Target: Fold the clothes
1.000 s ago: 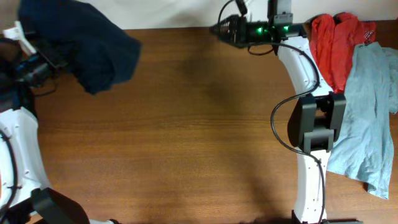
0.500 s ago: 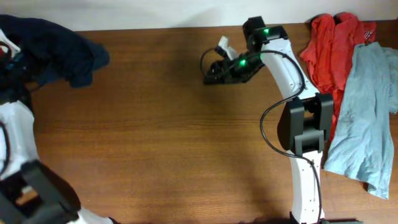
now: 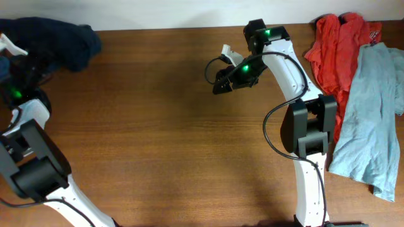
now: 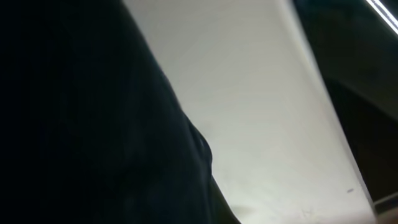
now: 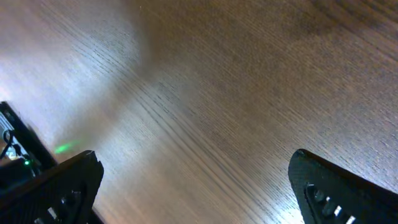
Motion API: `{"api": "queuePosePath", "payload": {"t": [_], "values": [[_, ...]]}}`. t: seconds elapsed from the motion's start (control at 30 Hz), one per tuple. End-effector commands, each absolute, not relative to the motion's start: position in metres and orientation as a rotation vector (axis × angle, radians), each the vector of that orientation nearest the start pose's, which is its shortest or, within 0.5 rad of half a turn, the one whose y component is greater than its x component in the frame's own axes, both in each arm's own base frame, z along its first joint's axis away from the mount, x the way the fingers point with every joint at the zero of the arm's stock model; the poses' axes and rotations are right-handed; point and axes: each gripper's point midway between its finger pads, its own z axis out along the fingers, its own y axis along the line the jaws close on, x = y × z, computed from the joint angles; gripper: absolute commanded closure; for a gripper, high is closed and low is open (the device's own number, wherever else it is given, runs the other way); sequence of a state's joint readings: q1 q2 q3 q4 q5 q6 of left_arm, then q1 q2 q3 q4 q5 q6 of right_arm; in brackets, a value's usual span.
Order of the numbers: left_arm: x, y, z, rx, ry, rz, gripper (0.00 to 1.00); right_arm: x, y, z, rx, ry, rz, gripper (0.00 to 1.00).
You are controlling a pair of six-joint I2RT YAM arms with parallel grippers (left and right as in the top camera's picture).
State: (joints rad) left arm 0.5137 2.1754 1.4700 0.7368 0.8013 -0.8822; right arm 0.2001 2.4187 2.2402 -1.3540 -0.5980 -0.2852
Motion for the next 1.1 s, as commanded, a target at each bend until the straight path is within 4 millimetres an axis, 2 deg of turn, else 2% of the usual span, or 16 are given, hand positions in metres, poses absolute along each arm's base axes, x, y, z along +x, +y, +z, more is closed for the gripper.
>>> {"api": "queuePosePath", "payload": {"t": [0.0, 0.13, 0.2, 0.27, 0.3, 0.4, 0.47, 0.57, 0.77, 0.83, 0.87, 0.9, 1.07], "values": [[0.577, 0.182, 0.189, -0.575, 1.625, -0.988, 1.0, 0.452, 0.19, 0.102, -0.756, 2.811, 0.872, 0.02], [0.563, 0.177, 0.128, -0.849, 1.799, -1.078, 0.99, 0.452, 0.19, 0.102, -0.756, 2.809, 0.871, 0.01], [0.553, 0.179, 0.108, -0.966, 1.851, -1.101, 0.99, 0.452, 0.19, 0.102, -0.756, 2.809, 0.87, 0.01], [0.539, 0.184, 0.088, -1.099, 1.894, -1.109, 0.99, 0.453, 0.189, 0.102, -0.755, 2.808, 0.87, 0.02], [0.525, 0.191, 0.071, -1.227, 1.924, -1.098, 0.99, 0.453, 0.19, 0.102, -0.755, 2.808, 0.871, 0.02], [0.501, 0.202, 0.046, -1.424, 1.959, -1.052, 0.99, 0.453, 0.19, 0.102, -0.755, 2.807, 0.87, 0.02], [0.485, 0.208, 0.033, -1.538, 1.975, -1.024, 0.99, 0.453, 0.19, 0.102, -0.755, 2.807, 0.87, 0.01], [0.464, 0.217, 0.024, -1.654, 1.971, -1.029, 0.99, 0.453, 0.19, 0.102, -0.755, 2.807, 0.87, 0.01], [0.447, 0.22, 0.025, -1.691, 1.969, -1.109, 0.99, 0.454, 0.19, 0.103, -0.757, 2.799, 0.868, 0.02], [0.445, 0.22, 0.026, -1.689, 1.967, -1.127, 0.78, 0.455, 0.19, 0.103, -0.758, 2.796, 0.868, 0.02], [0.444, 0.219, 0.026, -1.693, 1.966, -1.141, 0.19, 0.455, 0.19, 0.103, -0.758, 2.796, 0.867, 0.02], [0.445, 0.217, 0.028, -1.686, 1.964, -1.159, 0.02, 0.455, 0.19, 0.103, -0.758, 2.796, 0.867, 0.02], [0.446, 0.213, 0.035, -1.655, 1.95, -1.232, 0.01, 0.456, 0.191, 0.103, -0.759, 2.791, 0.865, 0.02]]}}
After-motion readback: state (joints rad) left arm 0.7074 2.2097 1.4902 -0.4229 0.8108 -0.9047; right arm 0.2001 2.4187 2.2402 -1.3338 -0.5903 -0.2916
